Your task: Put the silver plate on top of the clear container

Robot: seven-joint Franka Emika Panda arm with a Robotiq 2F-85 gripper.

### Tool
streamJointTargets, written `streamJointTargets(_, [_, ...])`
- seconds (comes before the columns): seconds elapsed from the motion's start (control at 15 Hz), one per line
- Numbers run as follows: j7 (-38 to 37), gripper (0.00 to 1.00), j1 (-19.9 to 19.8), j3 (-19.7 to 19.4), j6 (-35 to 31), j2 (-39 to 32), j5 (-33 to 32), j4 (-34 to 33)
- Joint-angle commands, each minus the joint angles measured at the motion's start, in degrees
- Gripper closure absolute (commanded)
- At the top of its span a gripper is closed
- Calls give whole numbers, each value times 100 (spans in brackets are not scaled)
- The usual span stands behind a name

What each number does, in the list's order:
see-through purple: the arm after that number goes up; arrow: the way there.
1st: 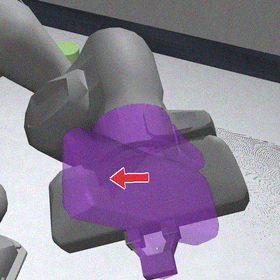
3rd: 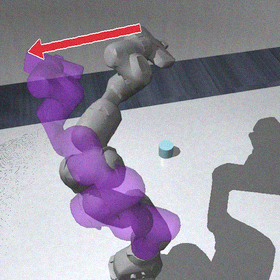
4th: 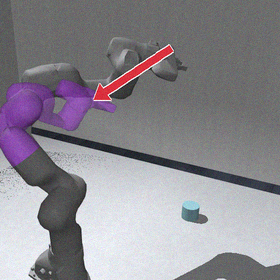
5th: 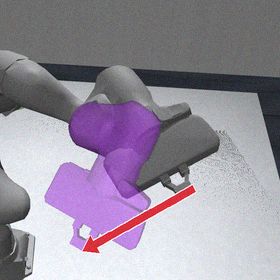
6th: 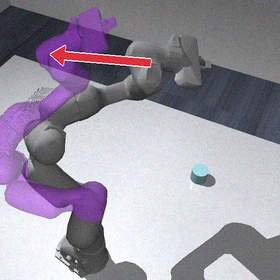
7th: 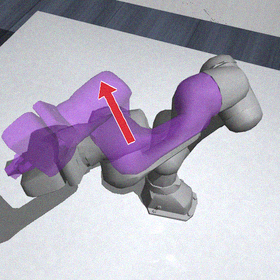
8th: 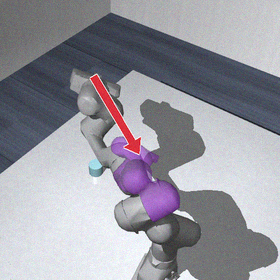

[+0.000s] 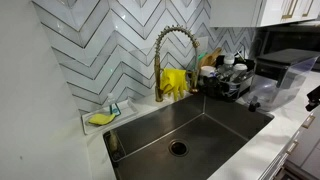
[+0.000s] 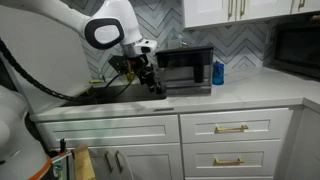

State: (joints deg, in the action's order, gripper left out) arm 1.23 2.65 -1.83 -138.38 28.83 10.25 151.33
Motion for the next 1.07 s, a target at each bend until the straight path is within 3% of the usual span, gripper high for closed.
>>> streamJointTargets(0.0, [0, 0, -4, 2, 11, 1, -1, -6])
streamJointTargets(0.53, [0, 0, -5, 3, 11, 0, -1, -5])
streamJointTargets(0.67, [-324, 0, -72, 366, 232, 205, -380, -186])
streamJointTargets(1.0, [-1490, 0, -138, 1142, 1724, 554, -1059, -1091])
